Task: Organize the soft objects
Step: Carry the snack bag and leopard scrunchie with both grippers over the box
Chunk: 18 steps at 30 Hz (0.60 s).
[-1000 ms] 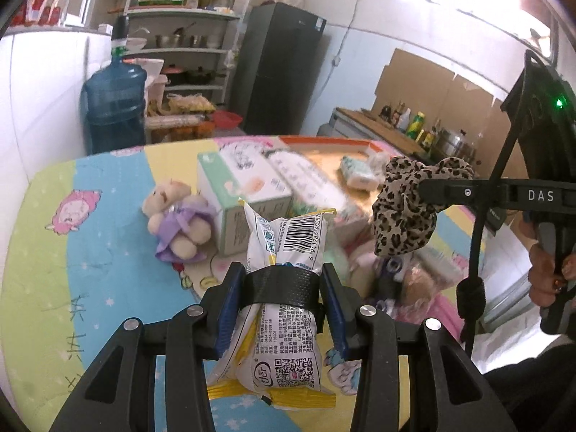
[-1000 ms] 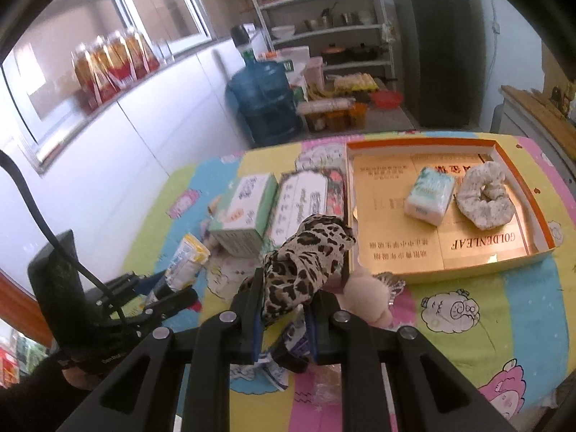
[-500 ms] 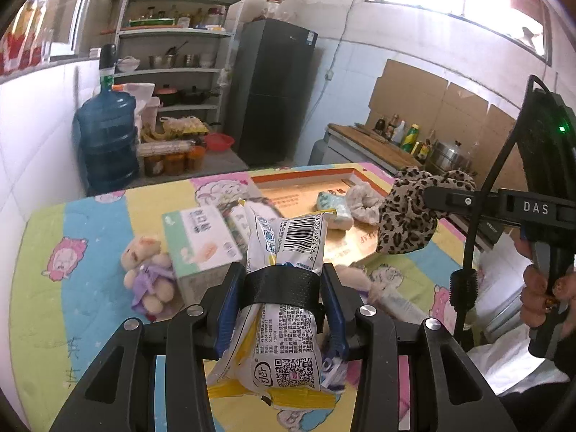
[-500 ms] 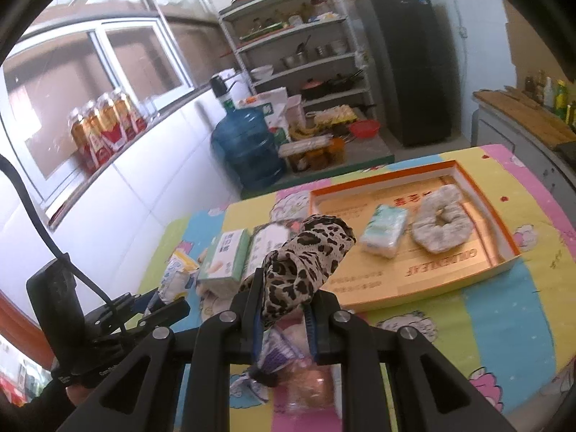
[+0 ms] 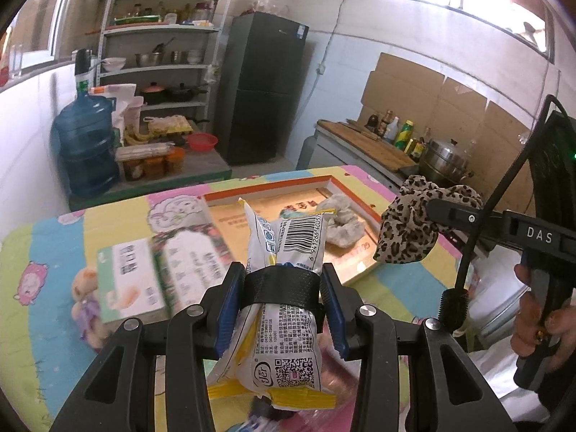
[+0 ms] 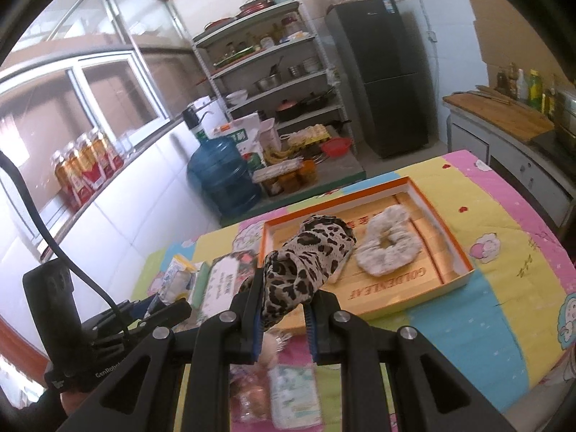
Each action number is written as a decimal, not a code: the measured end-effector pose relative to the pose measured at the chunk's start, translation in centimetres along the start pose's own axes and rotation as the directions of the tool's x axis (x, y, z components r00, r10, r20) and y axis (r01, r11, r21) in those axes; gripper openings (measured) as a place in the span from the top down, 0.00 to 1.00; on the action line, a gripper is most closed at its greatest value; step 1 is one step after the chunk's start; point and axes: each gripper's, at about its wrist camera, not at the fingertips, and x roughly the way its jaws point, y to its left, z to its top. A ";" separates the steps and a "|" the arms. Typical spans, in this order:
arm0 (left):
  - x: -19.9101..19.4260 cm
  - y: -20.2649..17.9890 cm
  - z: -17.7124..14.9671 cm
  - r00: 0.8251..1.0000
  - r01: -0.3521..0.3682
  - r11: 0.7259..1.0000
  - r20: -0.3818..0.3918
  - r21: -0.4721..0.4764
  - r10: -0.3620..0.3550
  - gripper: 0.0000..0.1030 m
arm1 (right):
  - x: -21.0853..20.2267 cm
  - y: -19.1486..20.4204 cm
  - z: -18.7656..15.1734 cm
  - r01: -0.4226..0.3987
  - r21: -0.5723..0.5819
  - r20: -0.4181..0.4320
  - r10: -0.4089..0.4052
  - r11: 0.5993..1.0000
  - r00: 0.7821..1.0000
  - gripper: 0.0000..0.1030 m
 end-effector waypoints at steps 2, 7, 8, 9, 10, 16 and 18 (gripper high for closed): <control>0.8 -0.8 0.4 1.000 -0.001 1.000 0.000 0.000 0.001 0.57 | -0.1 -1.0 0.5 0.005 0.008 0.007 -0.005 1.000 1.000 0.81; 2.9 -2.1 1.6 1.000 -0.011 1.000 -0.009 -0.019 0.011 0.57 | 0.0 -3.5 1.8 0.017 0.007 0.016 -0.017 1.000 1.000 0.81; 3.5 -2.4 1.9 1.000 -0.017 1.000 -0.013 -0.025 0.017 0.57 | 0.2 -3.9 2.0 0.019 0.005 0.016 -0.019 1.000 1.000 0.81; 3.8 -2.5 2.0 1.000 -0.020 0.999 -0.016 -0.028 0.019 0.57 | 0.4 -4.4 2.4 0.016 0.005 0.015 -0.016 1.000 1.000 0.81; 4.4 -2.8 2.3 1.000 -0.025 0.999 -0.020 -0.033 0.024 0.57 | 0.7 -4.8 2.6 0.012 0.006 0.012 -0.012 1.000 1.000 0.81; 7.2 -3.9 3.2 0.998 -0.063 0.996 -0.033 -0.060 0.061 0.57 | 2.8 -7.4 3.8 -0.009 0.004 -0.024 0.009 1.000 1.000 0.81; 8.1 -4.0 3.4 0.997 -0.074 0.995 -0.037 -0.073 0.072 0.57 | 3.6 -8.1 4.1 -0.023 0.005 -0.038 0.023 1.000 0.999 0.81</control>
